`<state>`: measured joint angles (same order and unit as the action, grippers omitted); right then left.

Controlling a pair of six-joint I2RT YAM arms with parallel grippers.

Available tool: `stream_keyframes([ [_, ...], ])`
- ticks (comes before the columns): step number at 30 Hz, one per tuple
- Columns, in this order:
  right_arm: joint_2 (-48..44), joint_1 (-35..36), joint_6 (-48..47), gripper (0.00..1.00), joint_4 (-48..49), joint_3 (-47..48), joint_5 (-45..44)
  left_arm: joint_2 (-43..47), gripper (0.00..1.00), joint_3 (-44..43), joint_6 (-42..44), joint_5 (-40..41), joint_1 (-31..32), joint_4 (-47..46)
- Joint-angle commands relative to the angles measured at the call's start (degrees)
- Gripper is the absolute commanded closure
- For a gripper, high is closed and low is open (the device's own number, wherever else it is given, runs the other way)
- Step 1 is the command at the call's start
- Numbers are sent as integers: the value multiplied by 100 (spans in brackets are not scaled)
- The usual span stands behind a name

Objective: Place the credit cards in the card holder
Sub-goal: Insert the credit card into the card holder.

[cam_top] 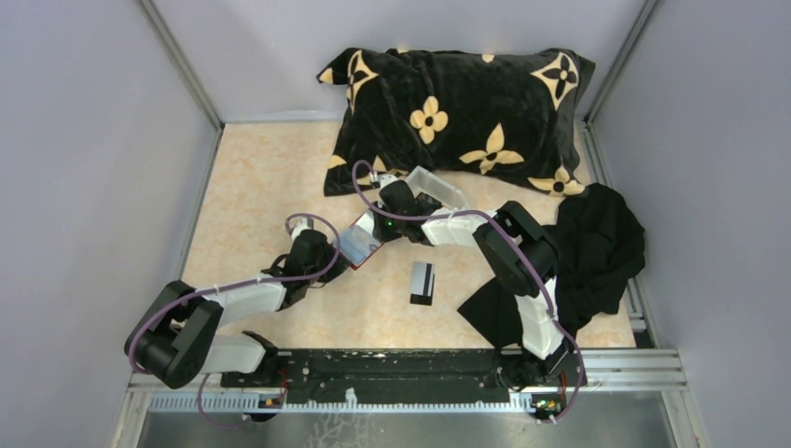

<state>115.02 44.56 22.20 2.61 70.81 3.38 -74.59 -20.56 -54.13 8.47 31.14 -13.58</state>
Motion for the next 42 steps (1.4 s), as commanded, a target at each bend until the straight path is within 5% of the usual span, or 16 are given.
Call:
stream_keyframes([
  [1,-195,7,96,95,297,-60,205,-155,94,34,143,49,16,142],
  [26,-339,117,254,95,455,-36,406,-249,94,34,157,37,16,58],
  [42,-965,115,-114,71,151,-274,-145,-166,94,74,148,35,15,86],
])
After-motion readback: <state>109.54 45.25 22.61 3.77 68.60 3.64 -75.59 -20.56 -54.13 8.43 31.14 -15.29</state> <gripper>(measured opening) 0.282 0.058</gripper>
